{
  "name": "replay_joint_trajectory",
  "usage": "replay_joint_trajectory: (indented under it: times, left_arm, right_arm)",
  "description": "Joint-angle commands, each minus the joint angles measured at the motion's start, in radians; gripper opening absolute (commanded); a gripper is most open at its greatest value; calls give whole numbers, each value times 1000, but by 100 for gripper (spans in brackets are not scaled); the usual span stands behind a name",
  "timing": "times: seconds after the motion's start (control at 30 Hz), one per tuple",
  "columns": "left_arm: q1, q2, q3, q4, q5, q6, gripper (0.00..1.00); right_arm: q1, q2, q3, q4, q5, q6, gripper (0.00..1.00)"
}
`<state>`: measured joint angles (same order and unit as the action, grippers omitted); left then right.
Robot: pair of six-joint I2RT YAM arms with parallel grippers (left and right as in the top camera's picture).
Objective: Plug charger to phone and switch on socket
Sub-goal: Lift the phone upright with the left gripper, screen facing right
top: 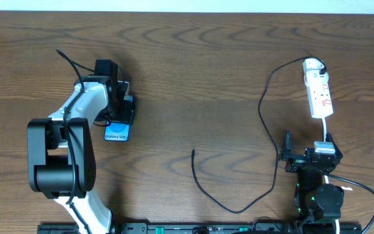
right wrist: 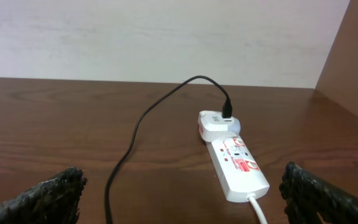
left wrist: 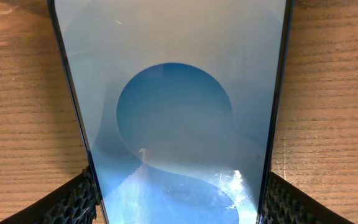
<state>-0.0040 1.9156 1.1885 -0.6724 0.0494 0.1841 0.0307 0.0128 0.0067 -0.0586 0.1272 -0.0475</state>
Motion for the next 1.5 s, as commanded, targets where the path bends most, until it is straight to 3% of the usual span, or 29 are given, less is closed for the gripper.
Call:
replay_joint_trajectory:
  times: [0.0, 0.73, 1.03, 1.47]
  left_arm:
    - [-3, -41, -3, -3, -16, 6, 7]
    - [-3, -125, 10, -4, 27, 5, 7]
    - [-3, -169, 15, 3, 297, -12, 7]
    - [-2, -189, 16, 83, 733, -230, 7]
  right_arm:
    - [8, -6, -2, -3, 0, -2, 99]
    - [8, -6, -2, -3, 0, -2, 99]
    - [8, -6, -2, -3, 0, -2, 99]
    - [8, -6, -2, -3, 0, -2, 99]
